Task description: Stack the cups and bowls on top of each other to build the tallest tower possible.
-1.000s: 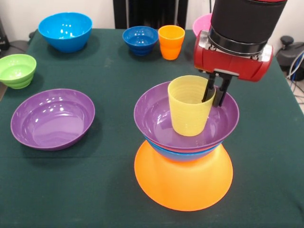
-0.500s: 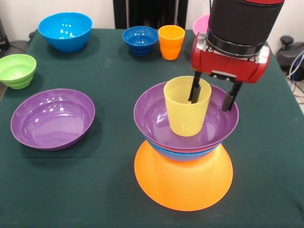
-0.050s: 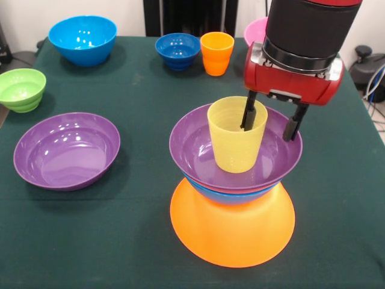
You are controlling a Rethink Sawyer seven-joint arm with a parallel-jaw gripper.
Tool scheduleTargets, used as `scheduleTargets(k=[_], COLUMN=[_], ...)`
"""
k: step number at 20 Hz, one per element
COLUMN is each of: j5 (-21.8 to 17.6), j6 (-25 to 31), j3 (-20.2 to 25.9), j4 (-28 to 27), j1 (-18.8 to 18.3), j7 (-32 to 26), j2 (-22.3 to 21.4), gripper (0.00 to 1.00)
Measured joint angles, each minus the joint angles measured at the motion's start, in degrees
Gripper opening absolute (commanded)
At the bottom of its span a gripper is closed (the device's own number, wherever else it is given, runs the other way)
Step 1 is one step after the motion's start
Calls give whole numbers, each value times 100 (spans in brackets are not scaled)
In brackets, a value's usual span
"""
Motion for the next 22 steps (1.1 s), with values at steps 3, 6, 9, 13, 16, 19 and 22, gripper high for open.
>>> scheduleTargets(k=[3,6,9,13,16,19,22], j5=[-10,-24,-39,-52,-49,-47,-47], j6=[0,-1,0,1,-7,-133,-364], j3=[0,-1,-3,-4,-2,-2,2], j4=[10,34,37,66,203,568,919], j1=[0,0,1,0,-4,-28,-67], j7=[0,0,0,0,0,0,0], j2=[-41,-168,-322,-564,-768,-1054,-1269], gripper=[100,100,100,100,100,100,100])
